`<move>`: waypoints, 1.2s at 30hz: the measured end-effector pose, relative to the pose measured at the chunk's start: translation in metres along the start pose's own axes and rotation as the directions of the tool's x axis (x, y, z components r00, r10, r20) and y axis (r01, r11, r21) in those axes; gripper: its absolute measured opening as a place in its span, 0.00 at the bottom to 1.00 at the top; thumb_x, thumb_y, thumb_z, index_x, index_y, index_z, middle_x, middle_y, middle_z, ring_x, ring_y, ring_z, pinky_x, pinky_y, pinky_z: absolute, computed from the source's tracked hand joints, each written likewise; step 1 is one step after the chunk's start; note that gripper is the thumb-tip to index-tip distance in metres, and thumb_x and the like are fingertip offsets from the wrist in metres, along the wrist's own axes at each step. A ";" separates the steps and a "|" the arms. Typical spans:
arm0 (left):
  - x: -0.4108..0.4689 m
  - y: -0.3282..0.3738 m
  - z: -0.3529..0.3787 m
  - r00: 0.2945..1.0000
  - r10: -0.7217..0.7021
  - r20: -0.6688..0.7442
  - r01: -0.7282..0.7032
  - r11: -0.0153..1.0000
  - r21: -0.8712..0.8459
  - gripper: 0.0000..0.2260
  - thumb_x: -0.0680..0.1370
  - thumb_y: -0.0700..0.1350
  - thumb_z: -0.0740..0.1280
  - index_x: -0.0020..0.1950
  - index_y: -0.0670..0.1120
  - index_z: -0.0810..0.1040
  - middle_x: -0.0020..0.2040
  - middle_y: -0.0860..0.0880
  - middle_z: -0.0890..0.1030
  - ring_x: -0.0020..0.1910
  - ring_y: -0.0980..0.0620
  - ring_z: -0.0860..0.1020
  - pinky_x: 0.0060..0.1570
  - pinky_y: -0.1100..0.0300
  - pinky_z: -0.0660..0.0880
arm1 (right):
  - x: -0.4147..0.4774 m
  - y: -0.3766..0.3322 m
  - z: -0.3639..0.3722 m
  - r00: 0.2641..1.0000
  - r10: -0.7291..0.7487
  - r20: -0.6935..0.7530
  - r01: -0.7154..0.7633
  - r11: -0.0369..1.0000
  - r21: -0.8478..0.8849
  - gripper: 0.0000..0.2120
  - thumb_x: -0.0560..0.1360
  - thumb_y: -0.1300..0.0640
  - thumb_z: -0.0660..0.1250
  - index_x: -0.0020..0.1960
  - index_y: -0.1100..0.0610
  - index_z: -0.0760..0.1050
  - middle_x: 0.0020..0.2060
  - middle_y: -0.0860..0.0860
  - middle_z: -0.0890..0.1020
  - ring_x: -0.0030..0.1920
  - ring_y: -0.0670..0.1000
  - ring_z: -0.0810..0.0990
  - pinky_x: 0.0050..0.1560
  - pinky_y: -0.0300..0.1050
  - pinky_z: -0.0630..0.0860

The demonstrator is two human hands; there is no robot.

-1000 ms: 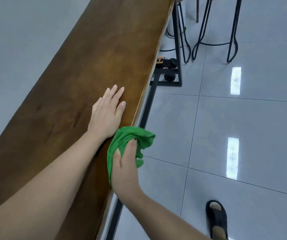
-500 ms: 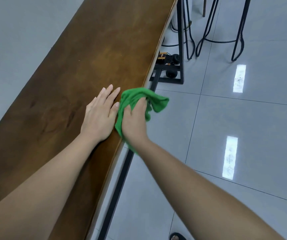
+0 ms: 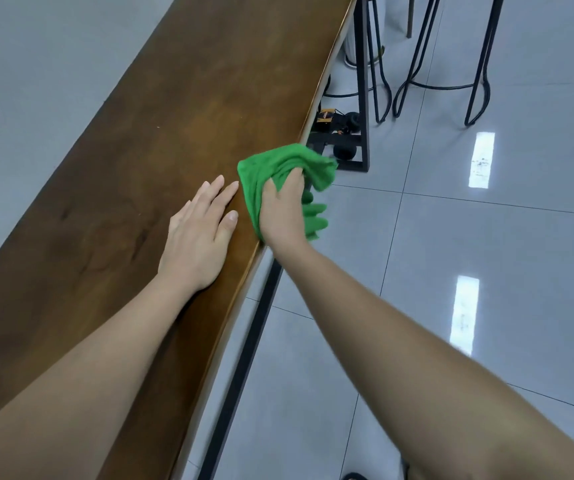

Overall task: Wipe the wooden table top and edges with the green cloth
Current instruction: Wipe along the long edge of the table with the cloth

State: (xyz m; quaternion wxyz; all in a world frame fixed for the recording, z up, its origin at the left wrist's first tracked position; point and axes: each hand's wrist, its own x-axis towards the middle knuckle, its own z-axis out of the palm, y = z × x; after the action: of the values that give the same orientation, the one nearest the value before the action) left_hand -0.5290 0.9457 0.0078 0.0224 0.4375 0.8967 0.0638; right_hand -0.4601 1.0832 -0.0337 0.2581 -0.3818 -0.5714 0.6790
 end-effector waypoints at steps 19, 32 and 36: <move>0.002 -0.005 -0.002 1.000 -0.004 0.004 0.005 0.990 -0.138 0.22 0.92 0.53 0.51 0.87 0.59 0.64 0.88 0.60 0.59 0.88 0.58 0.52 0.86 0.44 0.53 | -0.121 0.039 0.024 0.997 0.023 0.077 -0.025 1.000 0.020 0.30 0.86 0.53 0.57 0.85 0.57 0.53 0.81 0.54 0.65 0.80 0.54 0.68 0.81 0.52 0.67; -0.088 0.003 -0.026 0.997 -0.077 0.012 0.078 0.983 -0.166 0.22 0.91 0.54 0.56 0.86 0.58 0.66 0.88 0.60 0.60 0.88 0.58 0.52 0.83 0.43 0.57 | -0.032 0.002 0.003 0.999 0.030 0.041 -0.027 0.997 -0.068 0.27 0.88 0.54 0.58 0.83 0.64 0.56 0.81 0.58 0.64 0.74 0.60 0.73 0.76 0.59 0.70; -0.139 -0.010 -0.033 0.989 -0.141 0.044 0.146 0.978 -0.149 0.26 0.89 0.60 0.53 0.87 0.58 0.63 0.88 0.59 0.58 0.88 0.55 0.53 0.84 0.40 0.55 | -0.068 0.007 0.007 0.997 0.049 0.060 -0.045 0.997 -0.067 0.27 0.88 0.55 0.58 0.82 0.66 0.57 0.81 0.60 0.64 0.74 0.61 0.72 0.74 0.59 0.71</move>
State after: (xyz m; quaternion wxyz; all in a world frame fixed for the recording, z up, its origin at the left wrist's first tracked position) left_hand -0.4543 0.8270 0.0370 0.0750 0.3696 0.9180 0.1226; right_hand -0.4261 1.0237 -0.0249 0.2117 -0.3825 -0.5917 0.6774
